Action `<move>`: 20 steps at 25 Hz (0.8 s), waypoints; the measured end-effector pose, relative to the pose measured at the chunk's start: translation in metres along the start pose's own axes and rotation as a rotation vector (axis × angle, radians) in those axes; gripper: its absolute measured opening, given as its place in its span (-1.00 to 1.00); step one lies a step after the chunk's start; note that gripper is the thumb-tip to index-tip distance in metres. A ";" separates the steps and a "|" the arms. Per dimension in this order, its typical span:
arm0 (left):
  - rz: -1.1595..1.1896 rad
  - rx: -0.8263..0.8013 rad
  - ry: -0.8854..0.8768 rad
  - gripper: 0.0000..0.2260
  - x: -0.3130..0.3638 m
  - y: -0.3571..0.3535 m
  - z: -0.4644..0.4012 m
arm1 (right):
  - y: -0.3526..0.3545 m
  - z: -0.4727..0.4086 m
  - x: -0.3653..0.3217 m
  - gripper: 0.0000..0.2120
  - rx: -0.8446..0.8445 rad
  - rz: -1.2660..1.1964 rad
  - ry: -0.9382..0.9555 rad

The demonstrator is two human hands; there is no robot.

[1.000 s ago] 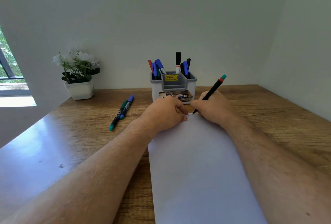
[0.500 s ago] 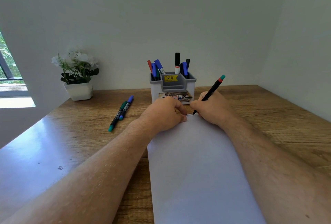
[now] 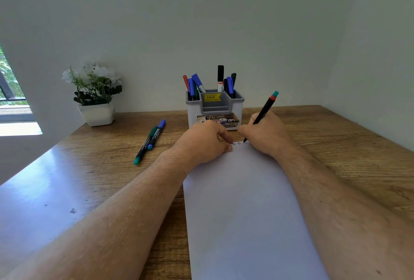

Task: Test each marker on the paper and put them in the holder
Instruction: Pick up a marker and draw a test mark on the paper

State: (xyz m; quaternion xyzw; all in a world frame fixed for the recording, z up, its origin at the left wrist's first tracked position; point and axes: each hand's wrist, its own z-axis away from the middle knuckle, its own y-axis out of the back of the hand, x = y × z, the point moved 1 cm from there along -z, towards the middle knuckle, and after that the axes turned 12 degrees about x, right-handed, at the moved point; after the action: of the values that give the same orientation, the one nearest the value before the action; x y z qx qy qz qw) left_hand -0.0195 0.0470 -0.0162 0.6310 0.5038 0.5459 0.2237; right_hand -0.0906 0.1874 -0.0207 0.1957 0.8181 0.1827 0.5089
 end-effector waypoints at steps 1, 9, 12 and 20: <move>0.003 -0.001 0.000 -0.85 0.000 0.000 0.000 | 0.000 -0.001 0.001 -0.84 0.014 0.004 -0.014; 0.030 0.045 -0.014 -0.87 0.001 0.005 0.004 | 0.001 -0.001 -0.002 -0.82 0.028 -0.036 -0.039; 0.208 0.114 0.060 -0.73 0.002 0.014 0.005 | 0.000 0.000 -0.008 -0.84 0.024 -0.116 -0.069; 0.800 0.412 0.381 -0.67 -0.004 0.032 -0.004 | 0.004 0.002 -0.022 -0.84 -0.178 -0.539 -0.131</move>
State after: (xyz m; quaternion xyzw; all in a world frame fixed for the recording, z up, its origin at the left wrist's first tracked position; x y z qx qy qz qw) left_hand -0.0099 0.0294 0.0099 0.6950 0.3511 0.5840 -0.2294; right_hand -0.0796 0.1798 -0.0028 -0.0625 0.7868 0.0989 0.6061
